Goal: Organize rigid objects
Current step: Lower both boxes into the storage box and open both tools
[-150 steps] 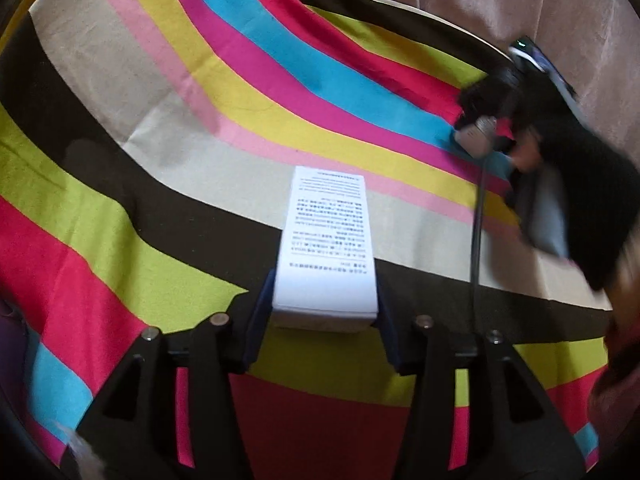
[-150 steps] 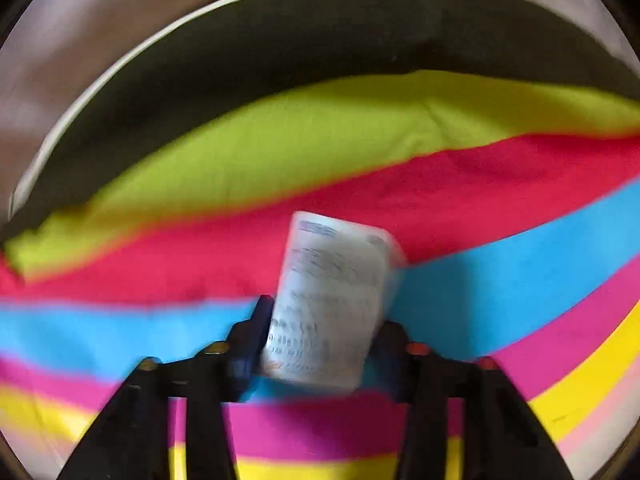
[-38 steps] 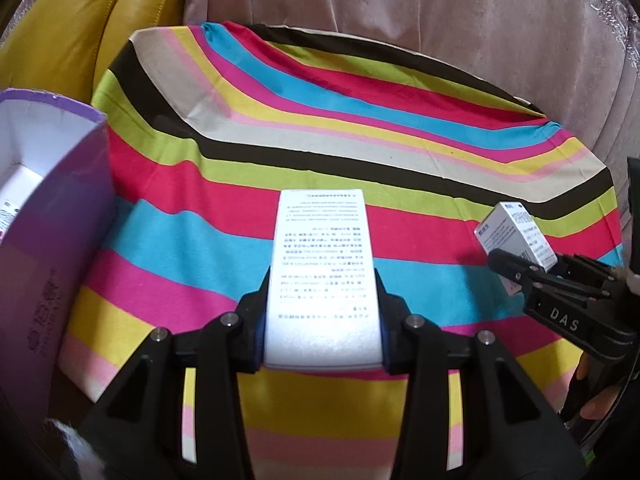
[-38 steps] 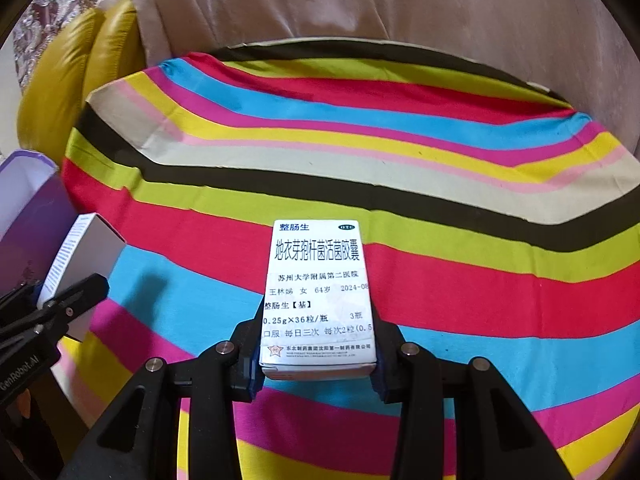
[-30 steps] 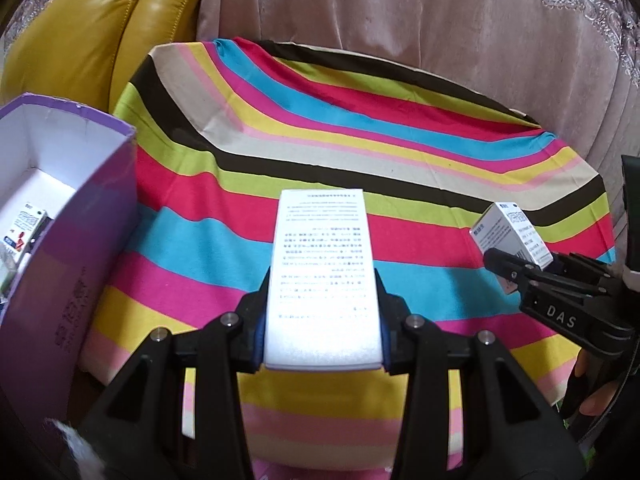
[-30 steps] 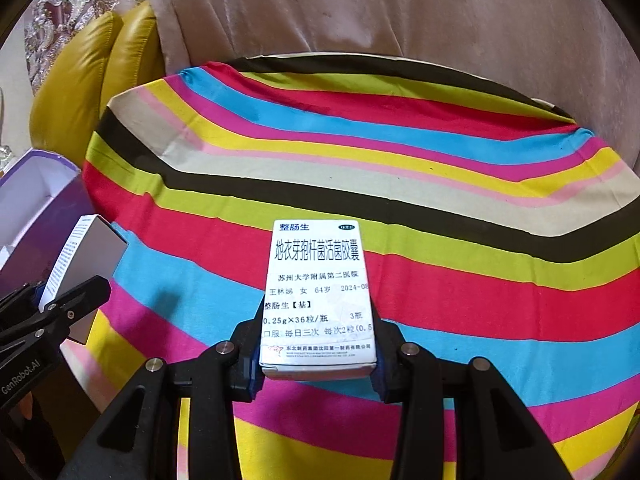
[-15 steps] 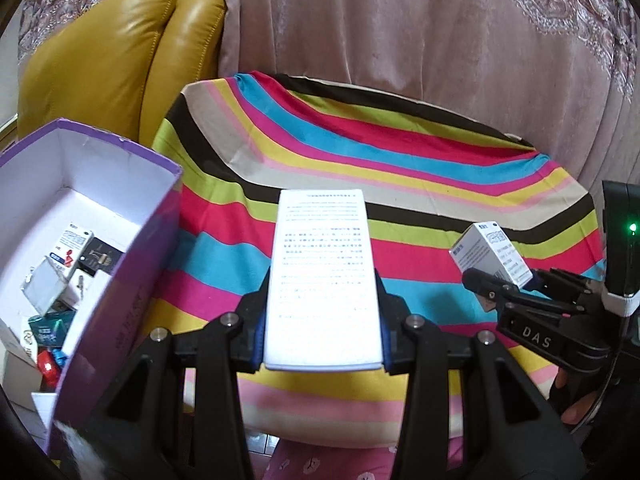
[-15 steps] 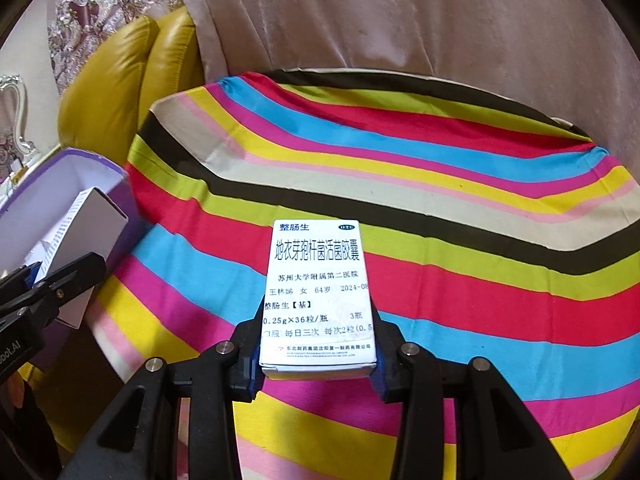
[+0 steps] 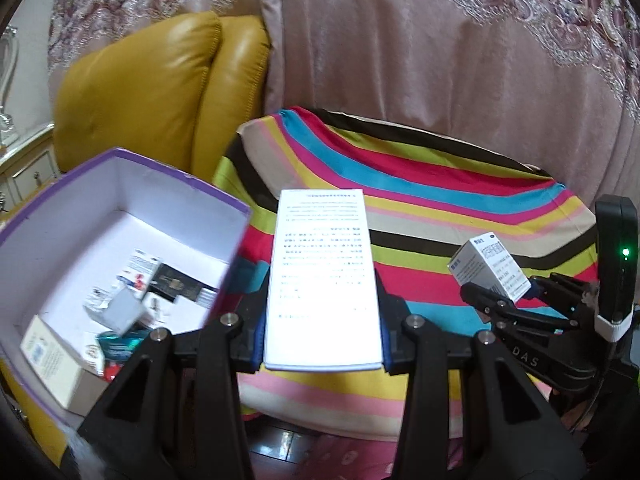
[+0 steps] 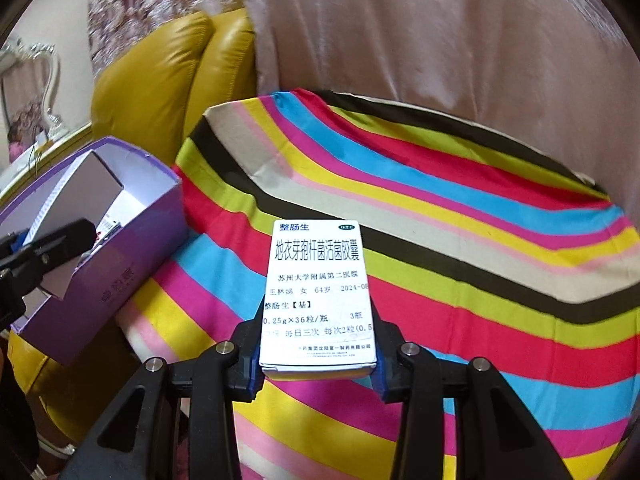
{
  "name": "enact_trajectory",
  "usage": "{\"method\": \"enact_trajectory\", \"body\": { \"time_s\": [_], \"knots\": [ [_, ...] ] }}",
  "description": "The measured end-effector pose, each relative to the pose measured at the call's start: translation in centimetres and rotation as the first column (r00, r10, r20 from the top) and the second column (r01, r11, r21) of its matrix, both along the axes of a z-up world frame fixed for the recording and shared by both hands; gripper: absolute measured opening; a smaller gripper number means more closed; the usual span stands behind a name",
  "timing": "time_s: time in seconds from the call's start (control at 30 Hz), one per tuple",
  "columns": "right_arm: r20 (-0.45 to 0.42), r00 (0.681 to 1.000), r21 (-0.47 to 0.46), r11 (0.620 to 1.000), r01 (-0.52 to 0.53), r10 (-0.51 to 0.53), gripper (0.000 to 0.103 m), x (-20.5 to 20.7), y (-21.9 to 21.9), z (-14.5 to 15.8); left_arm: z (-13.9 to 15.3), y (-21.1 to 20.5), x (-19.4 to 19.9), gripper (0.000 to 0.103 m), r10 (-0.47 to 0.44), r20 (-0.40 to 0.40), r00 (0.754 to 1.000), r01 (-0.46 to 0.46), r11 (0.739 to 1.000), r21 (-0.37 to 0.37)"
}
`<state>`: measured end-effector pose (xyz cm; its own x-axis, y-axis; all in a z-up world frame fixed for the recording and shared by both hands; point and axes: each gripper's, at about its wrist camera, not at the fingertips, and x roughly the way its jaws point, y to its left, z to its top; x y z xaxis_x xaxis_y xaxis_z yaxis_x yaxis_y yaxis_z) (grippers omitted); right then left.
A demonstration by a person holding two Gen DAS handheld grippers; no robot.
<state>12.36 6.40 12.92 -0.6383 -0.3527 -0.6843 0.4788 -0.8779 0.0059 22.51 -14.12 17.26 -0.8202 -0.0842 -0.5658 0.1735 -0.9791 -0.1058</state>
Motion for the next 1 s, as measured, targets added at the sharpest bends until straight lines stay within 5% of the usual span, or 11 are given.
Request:
{"method": "enact_trajectory", "body": {
  "time_s": [0.43,0.83,0.9,0.93,1.0],
  "knots": [
    [-0.072,0.982,0.079,0.983,-0.167,0.173,0.041,1.8,-8.0,3.3,1.0,-7.5,3.2,0.045,0.203,0.008,0.979,-0.202,0.978,-0.051],
    [-0.034,0.887,0.046,0.887,-0.46,0.461,0.042,3.5,-21.4,4.8,0.7,-14.6,5.2,0.046,0.388,0.041,0.921,-0.384,0.92,-0.082],
    [-0.026,0.867,0.02,0.867,-0.498,0.498,0.042,3.5,-22.9,4.8,1.2,-15.0,5.5,0.057,0.405,0.03,0.914,-0.4,0.91,-0.109],
    [-0.036,0.862,0.012,0.862,-0.506,0.506,0.042,3.7,-23.5,4.9,1.5,-15.2,5.5,0.078,0.417,0.021,0.909,-0.411,0.903,-0.129],
    [-0.051,0.864,0.035,0.865,-0.5,0.501,0.045,3.8,-24.9,5.0,2.3,-15.7,6.0,0.093,0.481,0.001,0.877,-0.474,0.864,-0.17]
  ]
}}
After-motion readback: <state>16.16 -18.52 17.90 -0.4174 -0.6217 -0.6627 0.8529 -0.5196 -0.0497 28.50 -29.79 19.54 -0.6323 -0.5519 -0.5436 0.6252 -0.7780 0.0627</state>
